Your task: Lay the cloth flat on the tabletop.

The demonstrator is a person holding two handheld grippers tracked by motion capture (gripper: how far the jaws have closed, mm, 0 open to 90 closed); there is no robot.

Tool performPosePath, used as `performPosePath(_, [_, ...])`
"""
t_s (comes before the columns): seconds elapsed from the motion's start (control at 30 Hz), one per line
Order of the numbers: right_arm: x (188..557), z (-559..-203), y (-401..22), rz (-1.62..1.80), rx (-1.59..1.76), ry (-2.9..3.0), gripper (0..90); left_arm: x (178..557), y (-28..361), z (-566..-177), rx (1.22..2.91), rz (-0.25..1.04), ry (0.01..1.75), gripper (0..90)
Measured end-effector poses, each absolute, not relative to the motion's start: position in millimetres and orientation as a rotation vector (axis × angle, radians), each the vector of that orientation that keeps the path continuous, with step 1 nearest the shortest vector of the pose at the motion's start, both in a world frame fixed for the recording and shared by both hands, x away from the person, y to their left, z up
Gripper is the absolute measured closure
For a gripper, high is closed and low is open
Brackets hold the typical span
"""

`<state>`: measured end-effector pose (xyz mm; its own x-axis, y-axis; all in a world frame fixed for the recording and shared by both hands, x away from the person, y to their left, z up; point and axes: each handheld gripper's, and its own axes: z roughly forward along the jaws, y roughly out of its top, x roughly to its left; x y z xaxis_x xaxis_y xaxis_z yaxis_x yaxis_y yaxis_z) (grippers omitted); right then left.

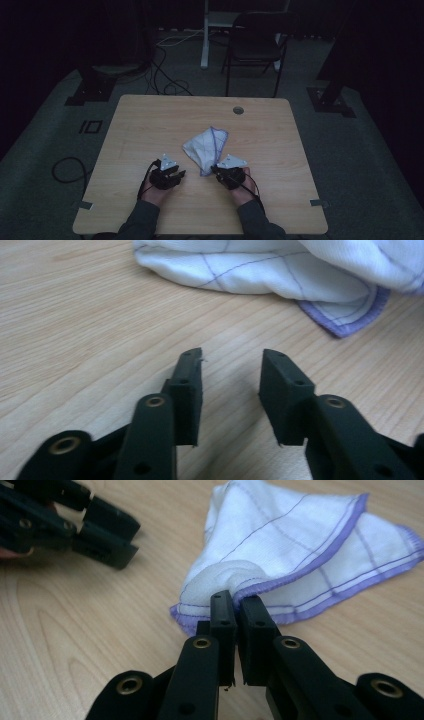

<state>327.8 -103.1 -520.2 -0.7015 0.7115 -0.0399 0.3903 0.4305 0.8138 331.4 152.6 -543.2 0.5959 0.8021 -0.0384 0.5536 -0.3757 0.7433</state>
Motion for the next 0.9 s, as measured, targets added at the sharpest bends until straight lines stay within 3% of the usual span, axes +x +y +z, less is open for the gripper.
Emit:
performPosePath(0.5, [331,-516,-105,1.16,0.938,2.304,87.1,335,99,-533,2.103,0.315,0.913,77.3])
performPosePath(0.77, [334,-516,-113,1.153,0.964,2.282,87.1,335,86,-542,2.177,0.332,0.886,89.6])
performPosePath(0.9, [335,-515,-122,1.141,0.981,2.267,87.1,336,92,-541,2.177,0.358,0.918,90.0])
